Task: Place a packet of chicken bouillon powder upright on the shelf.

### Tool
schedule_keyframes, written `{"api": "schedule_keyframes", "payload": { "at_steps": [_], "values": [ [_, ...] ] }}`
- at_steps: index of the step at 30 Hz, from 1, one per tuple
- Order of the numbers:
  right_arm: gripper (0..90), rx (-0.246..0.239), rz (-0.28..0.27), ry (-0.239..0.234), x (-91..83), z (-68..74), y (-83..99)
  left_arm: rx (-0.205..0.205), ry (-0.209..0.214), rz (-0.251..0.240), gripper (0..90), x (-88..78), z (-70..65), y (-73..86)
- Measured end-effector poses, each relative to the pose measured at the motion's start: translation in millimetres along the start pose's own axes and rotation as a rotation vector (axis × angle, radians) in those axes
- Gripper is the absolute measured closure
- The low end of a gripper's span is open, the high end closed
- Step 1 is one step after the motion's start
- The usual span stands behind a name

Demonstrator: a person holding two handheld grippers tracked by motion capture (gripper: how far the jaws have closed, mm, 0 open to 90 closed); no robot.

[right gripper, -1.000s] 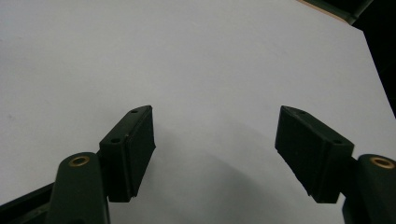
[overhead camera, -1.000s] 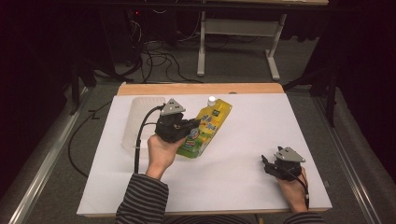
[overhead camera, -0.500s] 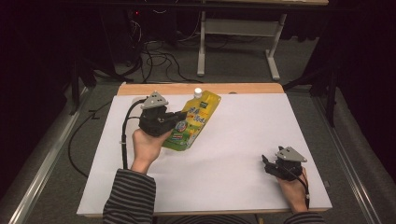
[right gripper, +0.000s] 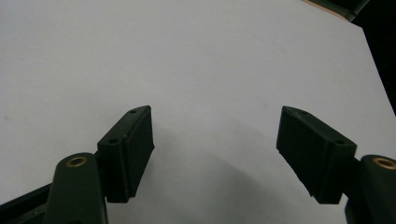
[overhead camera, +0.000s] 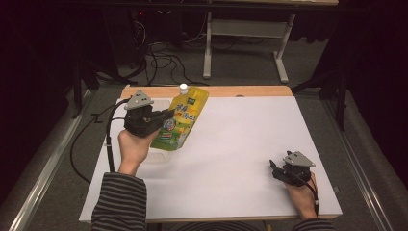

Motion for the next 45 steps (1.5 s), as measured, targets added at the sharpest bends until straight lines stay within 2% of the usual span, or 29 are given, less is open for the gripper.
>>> {"api": "schedule_keyframes", "payload": {
  "at_steps": [6,7,10,16,19,22,23,24,28,29,35,38,43,45],
  "values": [
    [27.8,-0.008,-0.003,0.009,-0.3,0.4,0.0,-0.011,-0.012,-0.006,90.0,-3.1,10.5,3.0],
    [28.3,-0.005,-0.006,0.013,-0.6,0.9,0.2,-0.022,-0.024,-0.004,90.0,-4.7,15.0,4.2],
    [28.4,-0.007,-0.003,0.014,-0.1,0.9,0.0,-0.016,-0.035,-0.002,90.0,-6.8,18.3,6.7],
    [28.4,-0.024,-0.001,0.022,0.6,1.8,-0.3,-0.029,-0.050,-0.001,90.0,-7.7,28.6,15.8],
    [28.4,-0.024,0.000,0.022,0.7,1.8,-0.3,0.002,-0.073,-0.005,90.0,-3.5,31.6,18.6],
    [28.4,-0.024,0.005,0.022,0.7,2.7,-0.5,-0.011,-0.067,-0.019,90.0,-0.4,36.7,21.9],
    [28.5,-0.029,0.004,0.026,0.4,2.7,-0.4,-0.033,-0.062,-0.023,90.0,2.9,43.1,26.0],
    [28.5,-0.028,0.003,0.025,0.3,2.5,-0.4,-0.038,-0.063,-0.022,90.0,4.5,45.2,28.0],
    [28.5,-0.028,0.005,0.024,0.4,2.8,-0.5,-0.027,-0.079,-0.007,90.0,7.1,48.8,35.0],
    [28.6,-0.034,0.003,0.025,0.2,3.1,-0.4,-0.026,-0.079,-0.007,90.0,8.7,50.4,40.9],
    [28.7,-0.034,0.004,0.022,0.3,2.9,-0.4,-0.039,-0.078,-0.008,90.0,16.9,51.2,57.0],
    [28.7,-0.032,0.004,0.021,0.3,3.0,-0.4,-0.049,-0.072,-0.021,90.0,17.2,53.4,59.8],
    [28.6,-0.029,0.003,0.021,0.0,3.1,-0.3,-0.048,-0.073,-0.011,90.0,13.5,54.2,64.0],
    [28.6,-0.030,0.003,0.021,-0.2,3.3,-0.2,-0.055,-0.057,-0.013,90.0,9.9,56.7,67.4]
  ]
}}
Point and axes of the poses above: each handheld gripper's, and its own axes: x roughly forward along the jaws, y roughly out of its underside, z roughly to its left, the point moved 1 cm from there along x, roughly forward along the jaws, and after that the axes turned 8 degrees about z, right-handed, at the moved point
